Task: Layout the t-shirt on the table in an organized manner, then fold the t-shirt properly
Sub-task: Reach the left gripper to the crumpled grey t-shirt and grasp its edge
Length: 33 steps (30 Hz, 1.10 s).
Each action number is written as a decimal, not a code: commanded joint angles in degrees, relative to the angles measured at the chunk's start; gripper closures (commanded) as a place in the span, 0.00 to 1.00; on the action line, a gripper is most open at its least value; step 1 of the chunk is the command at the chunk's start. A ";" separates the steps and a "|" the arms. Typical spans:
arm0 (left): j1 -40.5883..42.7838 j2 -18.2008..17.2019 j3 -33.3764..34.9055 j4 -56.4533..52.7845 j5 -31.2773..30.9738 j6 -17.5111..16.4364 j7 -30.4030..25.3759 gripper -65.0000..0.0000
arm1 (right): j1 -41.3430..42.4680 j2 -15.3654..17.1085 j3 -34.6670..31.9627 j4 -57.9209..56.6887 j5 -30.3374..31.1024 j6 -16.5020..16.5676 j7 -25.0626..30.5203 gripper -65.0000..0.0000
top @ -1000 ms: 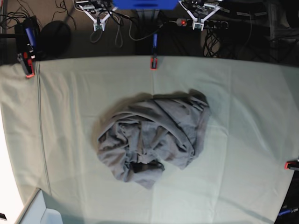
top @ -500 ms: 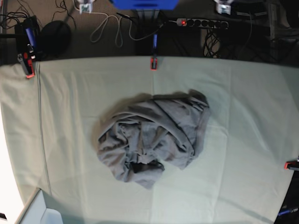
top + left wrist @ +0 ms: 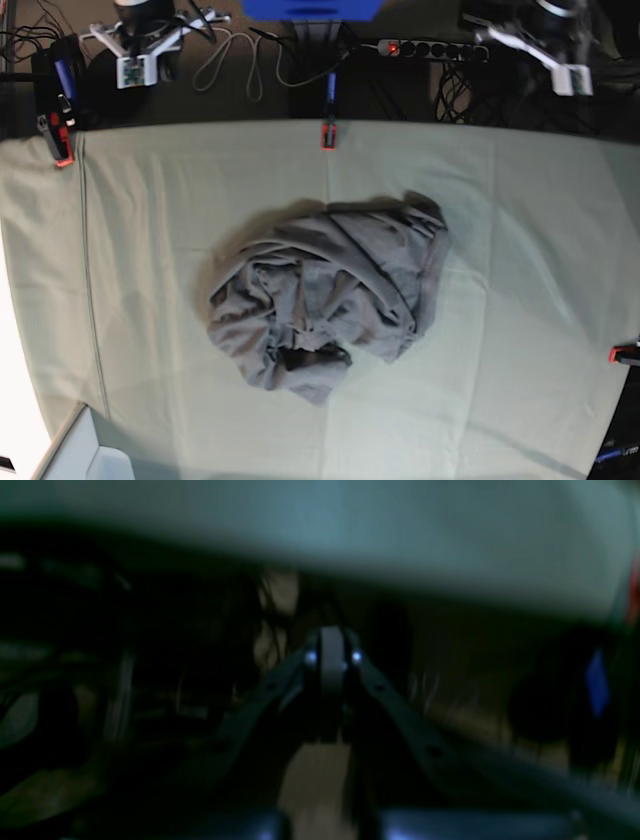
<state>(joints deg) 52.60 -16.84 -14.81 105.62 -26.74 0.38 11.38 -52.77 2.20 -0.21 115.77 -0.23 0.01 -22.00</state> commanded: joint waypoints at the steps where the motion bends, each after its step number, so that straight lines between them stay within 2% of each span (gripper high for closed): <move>1: 0.81 0.97 -1.32 1.94 -0.12 -0.16 -0.43 0.99 | -0.37 -0.13 -0.10 1.03 0.01 0.30 0.24 1.00; 3: -1.30 2.38 -2.99 4.49 -0.12 -0.16 0.71 0.99 | 1.56 -0.13 -0.19 1.03 0.01 0.30 0.24 1.00; 5: -4.38 3.35 -4.22 5.98 -0.12 -0.16 4.40 0.97 | 2.62 -0.13 -0.19 1.03 0.01 0.38 0.24 1.00; 7: -8.33 4.23 -5.10 6.33 -0.20 -0.16 9.24 0.88 | 3.76 -0.04 -0.19 1.03 -0.08 0.38 0.24 1.00; 9: -12.82 5.28 -5.54 6.33 -0.20 -0.25 13.72 0.75 | 4.99 0.57 -0.19 1.03 -0.08 0.38 0.24 0.98; 12: -18.44 7.57 -7.04 6.24 -0.12 -0.25 18.65 0.56 | 6.05 1.45 -0.63 1.11 -0.08 0.47 0.33 0.83; 14: -22.58 8.45 -7.04 6.07 0.15 -0.25 20.32 0.49 | 6.58 1.63 -1.07 1.11 -0.08 0.47 0.33 0.72; 17: -28.12 8.53 -5.46 2.02 -0.12 -0.25 21.28 0.48 | 6.66 2.33 -1.07 1.03 -0.08 0.47 0.42 0.59; 20: -33.74 8.62 -2.73 -5.18 -0.12 -0.25 21.11 0.48 | 7.28 2.33 -1.07 0.94 -0.08 0.47 0.33 0.52; 26: -42.62 11.43 0.26 -16.61 0.15 -0.25 21.02 0.48 | 8.07 2.42 -1.07 0.76 -0.08 0.47 -0.02 0.52; 33: -48.95 13.81 0.35 -25.40 0.15 -0.25 21.02 0.48 | 10.36 2.42 -1.07 0.59 -0.08 0.47 -5.39 0.52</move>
<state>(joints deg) 4.69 -2.83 -14.46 79.09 -26.26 0.45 33.23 -42.15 4.58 -1.34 115.46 -0.16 0.10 -28.08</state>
